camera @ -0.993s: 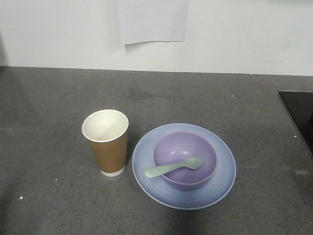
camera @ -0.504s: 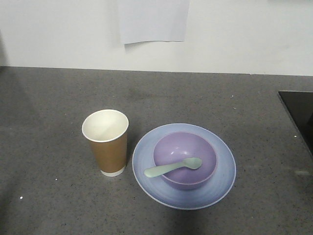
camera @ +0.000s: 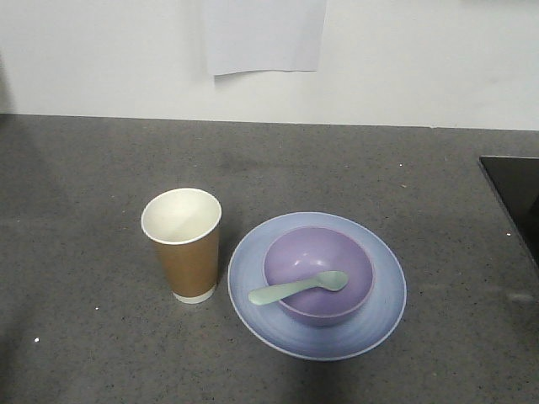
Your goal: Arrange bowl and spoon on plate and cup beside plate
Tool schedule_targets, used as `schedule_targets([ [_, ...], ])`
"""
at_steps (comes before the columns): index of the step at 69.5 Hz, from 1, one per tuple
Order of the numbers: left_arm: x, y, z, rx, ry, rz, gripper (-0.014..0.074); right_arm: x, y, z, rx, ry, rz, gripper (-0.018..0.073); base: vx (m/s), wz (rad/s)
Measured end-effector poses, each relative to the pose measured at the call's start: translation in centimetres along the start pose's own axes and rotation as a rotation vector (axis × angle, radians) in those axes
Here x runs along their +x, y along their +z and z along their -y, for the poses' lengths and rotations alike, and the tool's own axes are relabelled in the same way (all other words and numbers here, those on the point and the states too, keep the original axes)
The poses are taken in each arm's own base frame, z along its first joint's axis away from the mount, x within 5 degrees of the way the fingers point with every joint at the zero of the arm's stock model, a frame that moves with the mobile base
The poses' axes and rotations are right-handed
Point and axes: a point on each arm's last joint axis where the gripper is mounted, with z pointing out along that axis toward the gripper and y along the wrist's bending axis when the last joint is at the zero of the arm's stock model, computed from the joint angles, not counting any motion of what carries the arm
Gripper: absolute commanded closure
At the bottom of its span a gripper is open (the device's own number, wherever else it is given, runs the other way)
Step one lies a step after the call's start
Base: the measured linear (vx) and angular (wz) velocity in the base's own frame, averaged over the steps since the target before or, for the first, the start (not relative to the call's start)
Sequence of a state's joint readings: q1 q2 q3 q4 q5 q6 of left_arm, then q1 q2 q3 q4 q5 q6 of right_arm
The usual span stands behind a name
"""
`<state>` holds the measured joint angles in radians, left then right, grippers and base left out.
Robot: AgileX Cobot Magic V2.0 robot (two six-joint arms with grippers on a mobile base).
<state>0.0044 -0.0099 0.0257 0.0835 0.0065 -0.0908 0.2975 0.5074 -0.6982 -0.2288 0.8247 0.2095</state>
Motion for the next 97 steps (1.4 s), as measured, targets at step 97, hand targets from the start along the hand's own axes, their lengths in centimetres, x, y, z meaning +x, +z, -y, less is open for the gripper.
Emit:
schedule_targets([
  [97,0.0,0.0,0.0,0.0,-0.001,0.0,0.0603,14.2,4.8,0.5,0.148,0.206,0.463,0.057,0.0,0.0],
])
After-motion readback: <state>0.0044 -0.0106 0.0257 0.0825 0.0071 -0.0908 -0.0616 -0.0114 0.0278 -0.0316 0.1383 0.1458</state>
